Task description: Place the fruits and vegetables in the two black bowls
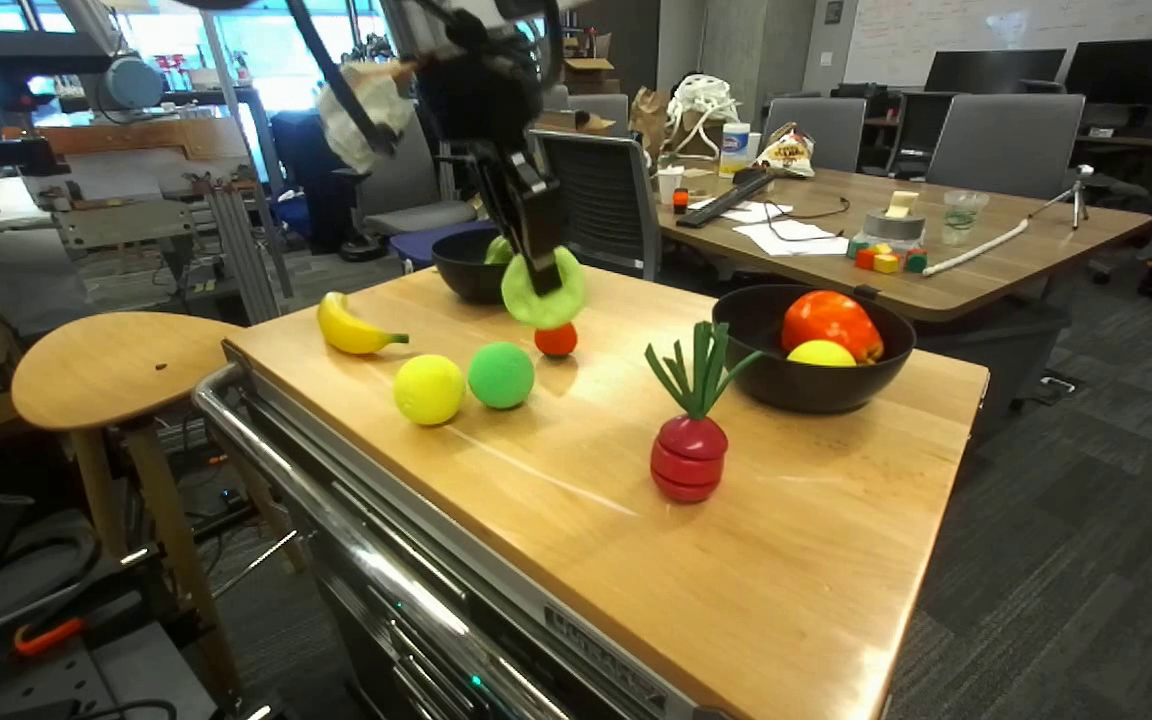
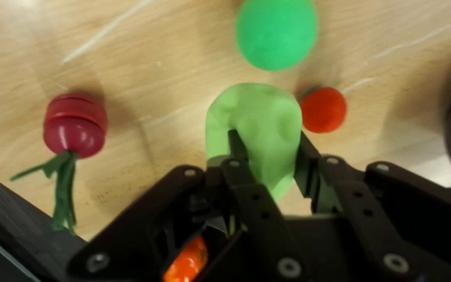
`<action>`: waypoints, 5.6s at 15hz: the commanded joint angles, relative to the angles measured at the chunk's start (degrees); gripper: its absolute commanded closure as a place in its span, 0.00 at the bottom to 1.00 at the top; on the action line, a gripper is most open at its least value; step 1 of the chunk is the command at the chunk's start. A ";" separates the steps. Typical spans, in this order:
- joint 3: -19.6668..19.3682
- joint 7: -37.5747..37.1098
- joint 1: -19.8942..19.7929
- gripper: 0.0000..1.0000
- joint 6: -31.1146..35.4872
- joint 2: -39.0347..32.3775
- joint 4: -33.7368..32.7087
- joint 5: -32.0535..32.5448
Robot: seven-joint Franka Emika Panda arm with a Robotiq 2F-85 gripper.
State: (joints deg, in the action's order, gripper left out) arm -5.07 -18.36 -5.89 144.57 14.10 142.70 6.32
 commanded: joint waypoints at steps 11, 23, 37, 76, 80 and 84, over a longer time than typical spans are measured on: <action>8.89 25.13 14.58 0.92 27.04 -20.24 -14.44 -14.89; 19.35 45.89 2.72 0.02 25.13 -27.13 -23.50 -35.33; -12.71 18.24 15.36 0.00 4.04 -13.90 -14.08 17.48; 6.00 23.94 4.66 0.00 18.22 -20.55 -7.86 -15.81; 3.22 16.84 5.68 0.00 15.64 -22.43 -8.17 -4.46; 2.86 13.07 6.28 0.13 11.92 -23.44 -9.22 -0.42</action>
State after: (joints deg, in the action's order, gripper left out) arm -1.49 -2.56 -1.02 159.11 -9.15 134.72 3.71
